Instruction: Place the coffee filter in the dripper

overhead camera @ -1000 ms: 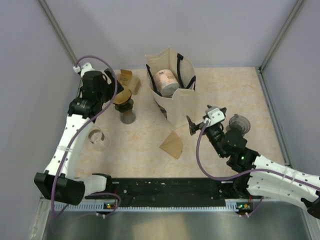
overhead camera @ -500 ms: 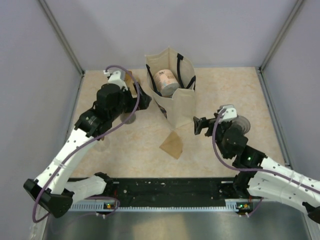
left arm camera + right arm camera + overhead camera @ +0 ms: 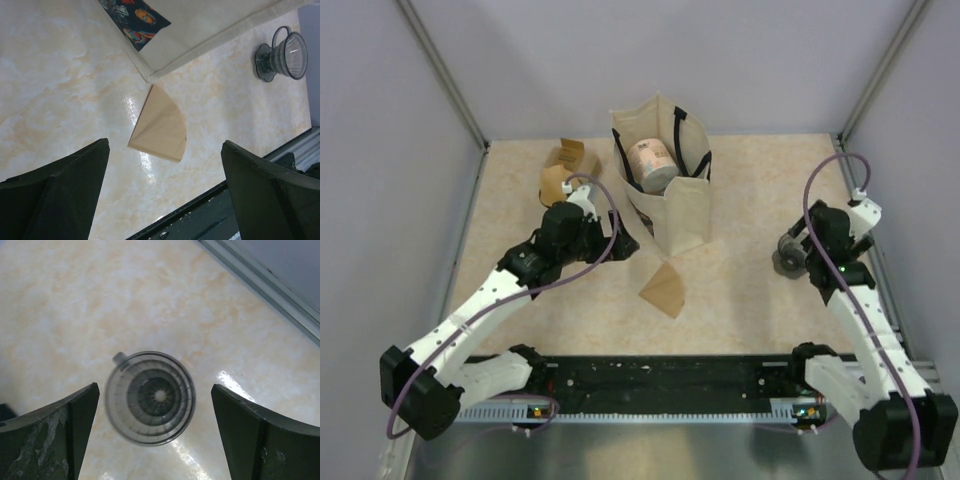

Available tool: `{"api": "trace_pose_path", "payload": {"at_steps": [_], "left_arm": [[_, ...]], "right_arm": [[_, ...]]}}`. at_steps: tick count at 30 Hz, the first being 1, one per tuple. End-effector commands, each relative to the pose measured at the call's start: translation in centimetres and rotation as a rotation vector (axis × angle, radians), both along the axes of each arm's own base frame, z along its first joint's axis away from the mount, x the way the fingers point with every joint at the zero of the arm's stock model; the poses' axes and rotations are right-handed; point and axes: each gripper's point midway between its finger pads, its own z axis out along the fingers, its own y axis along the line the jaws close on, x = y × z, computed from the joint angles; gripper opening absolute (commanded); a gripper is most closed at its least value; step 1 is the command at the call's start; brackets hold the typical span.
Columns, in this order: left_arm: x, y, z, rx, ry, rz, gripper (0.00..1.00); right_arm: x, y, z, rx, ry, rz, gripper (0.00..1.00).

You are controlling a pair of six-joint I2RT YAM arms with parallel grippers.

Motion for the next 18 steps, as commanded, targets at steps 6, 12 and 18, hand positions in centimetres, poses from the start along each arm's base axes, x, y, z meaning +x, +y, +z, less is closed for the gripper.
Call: {"api": "trace_pose_path", "payload": {"at_steps": [6,12,18], "left_arm": [[0.9,-1.2,-1.1,-0.055,-0.02,0.001,0.99],[1.0,-1.3,-1.6,-0.052,-0.021,0.003,0.99],[1.3,-2.2,-1.8,-0.058,-0.002,-0.027,0.99]], "right_arm": [[2.1,-2.4,-5.7,0.052,0.176,-0.083,0.91],[0.7,-4.3,-8.6,0.112,0.242,-0.176,0.81],[0.7,-4.4,-9.8,0.117,0.194,-0.155,0.63]]}}
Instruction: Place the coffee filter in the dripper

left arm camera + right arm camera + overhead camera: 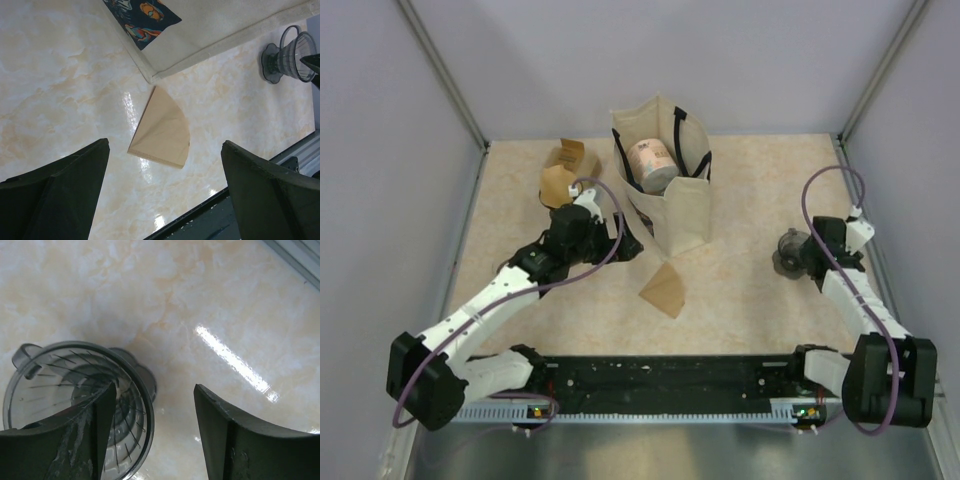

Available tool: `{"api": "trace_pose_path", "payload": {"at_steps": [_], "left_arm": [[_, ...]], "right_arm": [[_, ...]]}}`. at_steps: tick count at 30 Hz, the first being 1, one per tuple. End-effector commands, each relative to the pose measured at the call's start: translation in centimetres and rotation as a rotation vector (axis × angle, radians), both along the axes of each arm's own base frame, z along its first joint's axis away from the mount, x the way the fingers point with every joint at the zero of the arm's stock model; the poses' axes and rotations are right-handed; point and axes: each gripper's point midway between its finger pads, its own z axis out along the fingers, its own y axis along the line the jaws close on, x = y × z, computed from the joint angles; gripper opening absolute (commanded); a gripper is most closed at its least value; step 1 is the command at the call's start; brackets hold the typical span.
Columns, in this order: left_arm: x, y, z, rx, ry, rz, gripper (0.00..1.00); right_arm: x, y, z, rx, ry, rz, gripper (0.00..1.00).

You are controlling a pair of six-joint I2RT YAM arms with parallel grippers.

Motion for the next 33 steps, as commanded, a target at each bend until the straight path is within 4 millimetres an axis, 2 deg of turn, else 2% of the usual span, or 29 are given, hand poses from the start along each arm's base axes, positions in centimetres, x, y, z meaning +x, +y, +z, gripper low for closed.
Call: {"api": "trace_pose_path", "payload": {"at_steps": [1,3,6,8,10,12,15,21,25,29,33], "left_arm": [[0.9,-1.2,1.0,-0.037,-0.033,-0.021,0.99],[1.0,-1.2,1.1,-0.036,-0.037,-0.021,0.99],[1.0,-1.2,1.0,-0.03,-0.038,-0.023,0.99],[0.9,-1.1,1.2,-0.033,-0.04,-0.024,0.99],[0.9,-1.0,1.2,-0.027,-0.042,-0.021,0.99],[1.1,-0.8,1.4,-0.019,-0.05,-0.015,0.99],[1.2,-0.8,1.8,-0.014,-0.062,-0.016,0.99],[1.4,-0.7,2.9,-0.02,-0.093,-0.01,0.99],[1.5,-0.9,3.8,-0.027,-0.106,-0.017,0.99],[1.6,-1.4,4.8,-0.051,-0.118,-0.032,0.99],[1.8,-2.1,5.5,-0.084,-0.13,-0.057,0.99]], "right_arm": [[1.4,0.2,1.0,0.015,-0.104,0.02,0.61],[1.9,0.4,1.1,0.021,-0.117,0.032,0.59],[2.2,0.7,0.8,0.033,-0.107,0.045,0.49],[2.3,0.7,0.4,0.033,-0.095,0.048,0.29],[2.6,0.9,0.3,0.043,-0.094,0.056,0.19],[2.9,1.1,0.4,0.048,-0.098,0.074,0.15],[3.2,1.2,0.9,0.044,-0.107,0.094,0.01],[3.4,2.0,2.8,0.044,-0.13,0.165,0.0],[3.9,3.9,6.2,0.074,-0.21,0.282,0.0],[3.8,6.8,9.4,0.117,-0.277,0.461,0.0],[2.7,11.0,11.4,0.18,-0.323,0.686,0.0]]}}
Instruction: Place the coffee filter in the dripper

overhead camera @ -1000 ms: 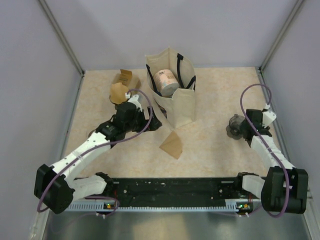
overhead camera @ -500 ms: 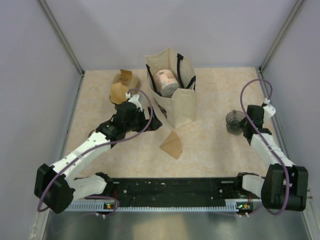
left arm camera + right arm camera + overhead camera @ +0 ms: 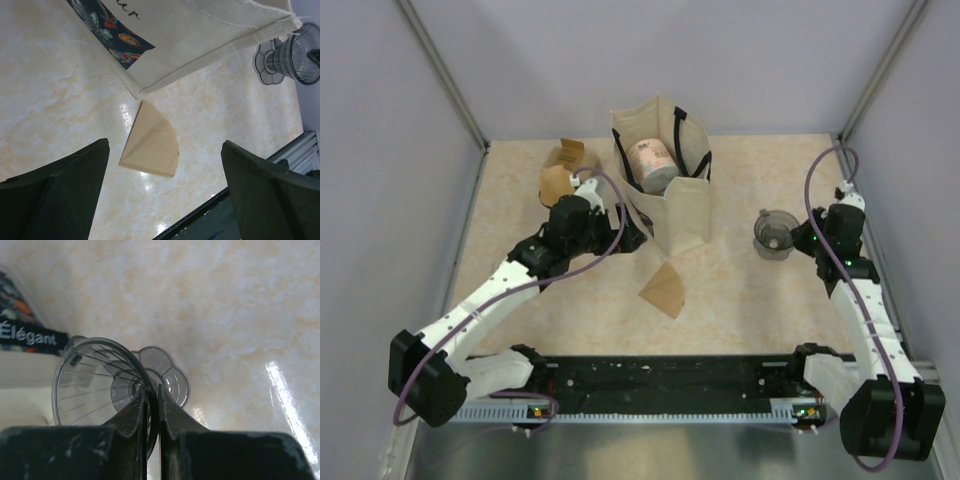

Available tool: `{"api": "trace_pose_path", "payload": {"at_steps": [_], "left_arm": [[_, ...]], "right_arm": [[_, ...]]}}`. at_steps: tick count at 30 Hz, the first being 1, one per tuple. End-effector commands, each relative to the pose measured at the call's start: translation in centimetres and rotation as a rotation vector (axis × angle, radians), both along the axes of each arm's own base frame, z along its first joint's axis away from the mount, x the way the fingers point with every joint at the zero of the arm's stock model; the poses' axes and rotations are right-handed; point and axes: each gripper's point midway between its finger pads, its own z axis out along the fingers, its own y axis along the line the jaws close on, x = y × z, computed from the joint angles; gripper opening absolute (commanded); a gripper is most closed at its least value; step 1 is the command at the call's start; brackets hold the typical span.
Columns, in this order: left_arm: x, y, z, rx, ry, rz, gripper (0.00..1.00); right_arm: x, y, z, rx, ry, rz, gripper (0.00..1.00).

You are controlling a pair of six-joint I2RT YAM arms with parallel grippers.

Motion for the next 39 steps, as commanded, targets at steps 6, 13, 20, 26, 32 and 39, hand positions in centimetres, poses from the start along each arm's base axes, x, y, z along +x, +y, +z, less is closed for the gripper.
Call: {"api": "trace_pose_path", "payload": {"at_steps": [6,13,20,26,32,39], "left_arm": [[0.1,-3.7,4.5,-0.147,-0.073,-0.153,0.99],[0.9,-5.9,4.0,-0.14,-0.028,-0.175,0.99],[0.8,-8.6,2.6,-0.062,0.022,-0.185,0.92],[0.4,-10.2,1.6,-0.009,0.051,-0.202,0.82],[-0.1,-9.9,1.0,0.011,0.071,-0.123,0.77],[-0.1,-9.6,1.2,0.053,0.055,-0.074,0.7]], "right_arm": [[-3.2,10.9,6.6,0.004,-0.134,0.557,0.0],[-5.0,16.2,6.2,0.001,-0.063,0.696,0.0],[-4.4,20.1,6.5,0.005,-0.03,0.694,0.0],[-3.3,20.7,6.3,-0.019,-0.038,0.558,0.0],[-3.6,20.6,7.0,0.036,-0.097,0.458,0.0],[-4.3,21.1,7.3,0.019,-0.107,0.525,0.0]]}}
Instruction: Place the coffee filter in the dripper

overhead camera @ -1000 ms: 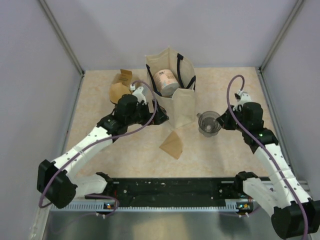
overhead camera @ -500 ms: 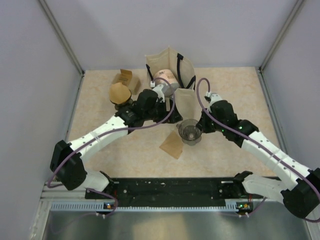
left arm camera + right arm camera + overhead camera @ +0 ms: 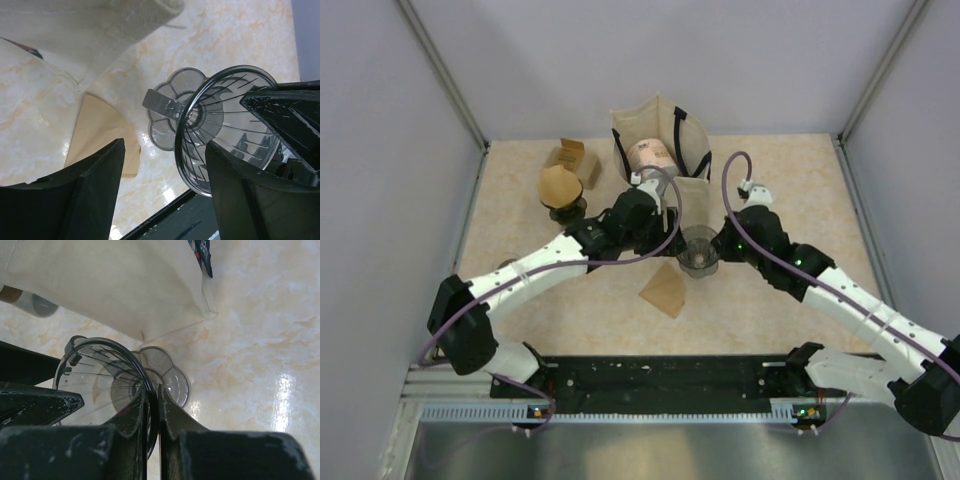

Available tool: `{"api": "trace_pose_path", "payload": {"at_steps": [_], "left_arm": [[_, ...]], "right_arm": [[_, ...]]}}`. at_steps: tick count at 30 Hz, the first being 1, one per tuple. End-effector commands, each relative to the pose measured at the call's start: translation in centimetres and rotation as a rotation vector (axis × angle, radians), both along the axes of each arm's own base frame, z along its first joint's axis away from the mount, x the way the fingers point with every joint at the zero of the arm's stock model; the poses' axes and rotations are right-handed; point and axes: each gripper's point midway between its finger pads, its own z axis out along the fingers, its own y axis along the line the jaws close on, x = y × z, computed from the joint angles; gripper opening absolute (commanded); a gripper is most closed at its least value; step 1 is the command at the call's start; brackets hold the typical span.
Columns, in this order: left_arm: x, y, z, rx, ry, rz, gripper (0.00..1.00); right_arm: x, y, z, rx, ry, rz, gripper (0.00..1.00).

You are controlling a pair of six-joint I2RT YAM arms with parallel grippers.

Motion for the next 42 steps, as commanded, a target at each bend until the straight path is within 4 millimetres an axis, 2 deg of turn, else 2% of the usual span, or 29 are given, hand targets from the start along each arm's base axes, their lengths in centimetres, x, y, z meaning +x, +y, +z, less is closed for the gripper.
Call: {"api": "trace_pose_path", "payload": {"at_steps": [1,4,8,11,14,16,21,24,26,33,36,41,42], "left_arm": [[1.2,0.7,2.8,-0.004,-0.077,0.072,0.71],[-0.4,-0.2,4.2,-0.039,-0.107,-0.058,0.71],[-2.9,0.5,6.1,-0.001,-0.239,-0.301,0.71],[-5.2,1.8,5.8,0.022,-0.346,-0.46,0.69],[-6.6,2.8,6.5,-0.019,-0.431,-0.489,0.67],[-8.2,3.1,7.3,-0.059,-0.46,-0.558,0.68],[-11.7,3.7,6.3,-0.1,-0.456,-0.722,0.67],[-11.9,4.0,4.9,-0.077,-0.442,-0.736,0.63],[-12.3,4.0,4.1,-0.077,-0.453,-0.77,0.54],[-12.4,3.9,3.6,-0.082,-0.454,-0.781,0.54],[-12.5,3.5,3.5,-0.096,-0.443,-0.798,0.53],[-12.2,2.9,3.4,-0.105,-0.433,-0.811,0.47],[-12.1,2.8,3.4,-0.104,-0.433,-0.808,0.42]], "right_arm": [[0.3,0.3,2.6,0.042,-0.087,-0.003,0.0],[-0.3,0.9,2.7,0.024,-0.084,0.076,0.0],[-1.6,2.1,3.5,0.011,-0.083,0.218,0.0],[-3.0,3.0,3.3,0.014,-0.048,0.365,0.0],[-4.1,3.5,3.5,0.062,-0.026,0.49,0.0],[-5.0,4.1,4.1,0.102,-0.026,0.598,0.0],[-7.5,5.7,5.3,0.144,-0.045,0.83,0.0],[-8.8,6.7,5.2,0.201,-0.001,0.928,0.0],[-9.1,6.8,5.1,0.206,0.024,0.944,0.0],[-10.1,7.3,5.6,0.254,0.039,1.015,0.0],[-10.0,7.5,5.3,0.257,0.052,1.022,0.0],[-9.8,7.7,5.1,0.259,0.058,1.022,0.0],[-9.7,7.7,5.0,0.257,0.056,1.02,0.0]]}}
